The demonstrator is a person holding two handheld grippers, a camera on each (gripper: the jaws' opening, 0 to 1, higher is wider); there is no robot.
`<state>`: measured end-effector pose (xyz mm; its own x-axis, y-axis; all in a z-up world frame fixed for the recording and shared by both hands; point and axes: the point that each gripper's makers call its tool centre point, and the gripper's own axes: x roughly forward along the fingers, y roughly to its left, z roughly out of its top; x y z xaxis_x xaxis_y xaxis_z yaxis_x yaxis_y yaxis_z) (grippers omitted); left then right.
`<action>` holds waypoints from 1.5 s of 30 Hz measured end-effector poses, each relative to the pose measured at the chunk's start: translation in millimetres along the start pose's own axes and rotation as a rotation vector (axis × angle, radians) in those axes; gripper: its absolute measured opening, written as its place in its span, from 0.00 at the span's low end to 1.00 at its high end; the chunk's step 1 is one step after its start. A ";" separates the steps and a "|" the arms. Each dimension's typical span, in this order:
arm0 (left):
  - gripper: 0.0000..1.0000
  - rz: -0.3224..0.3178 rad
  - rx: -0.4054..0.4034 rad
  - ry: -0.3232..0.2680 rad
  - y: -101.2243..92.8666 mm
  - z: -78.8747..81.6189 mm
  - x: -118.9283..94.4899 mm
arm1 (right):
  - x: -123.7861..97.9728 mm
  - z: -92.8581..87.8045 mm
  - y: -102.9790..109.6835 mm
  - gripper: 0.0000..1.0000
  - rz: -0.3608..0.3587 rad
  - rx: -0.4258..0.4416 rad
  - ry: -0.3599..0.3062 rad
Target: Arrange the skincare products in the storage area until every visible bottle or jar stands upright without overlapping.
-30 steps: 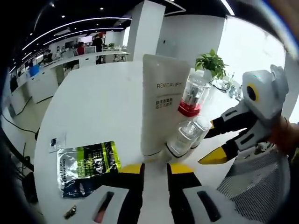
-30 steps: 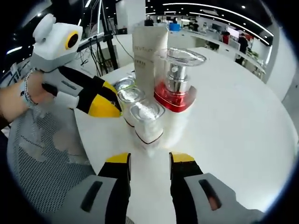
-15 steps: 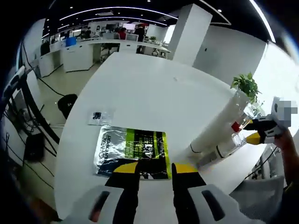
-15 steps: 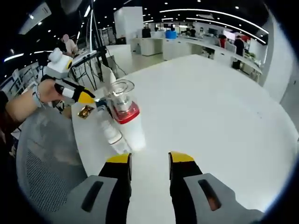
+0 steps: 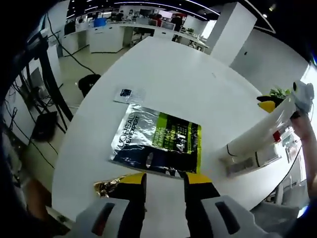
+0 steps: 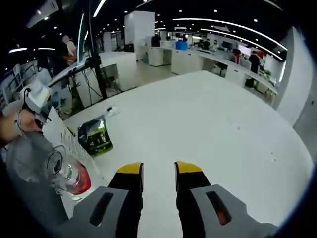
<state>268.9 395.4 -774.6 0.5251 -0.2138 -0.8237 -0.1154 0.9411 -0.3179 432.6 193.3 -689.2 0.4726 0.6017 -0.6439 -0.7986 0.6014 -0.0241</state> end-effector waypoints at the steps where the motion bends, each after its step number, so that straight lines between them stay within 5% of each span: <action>1: 0.32 0.000 -0.007 0.001 0.2 -0.3 0.2 | 7.1 4.7 4.5 0.21 0.033 -0.024 -0.006; 11: 0.33 0.001 -0.074 0.012 6.9 -6.3 3.3 | 75.7 32.3 77.3 0.19 0.371 0.008 0.033; 17: 0.32 0.014 -0.062 0.014 4.5 -7.5 7.8 | 101.4 22.9 106.1 0.18 0.509 -0.007 0.143; 28: 0.30 0.007 -0.158 0.035 9.1 -13.9 17.5 | 136.6 0.7 135.5 0.15 0.585 -0.119 0.317; 36: 0.26 0.010 -0.114 -0.004 4.4 -8.7 18.9 | 149.4 -21.0 137.9 0.07 0.585 -0.156 0.391; 45: 0.21 0.005 -0.099 -0.013 4.7 -10.8 15.2 | 128.9 -37.8 164.1 0.01 0.732 -0.148 0.488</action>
<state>267.2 393.7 -793.7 0.5351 -0.2054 -0.8194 -0.2007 0.9113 -0.3595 348.4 349.6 -805.1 -0.3594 0.4971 -0.7898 -0.8938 0.0601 0.4445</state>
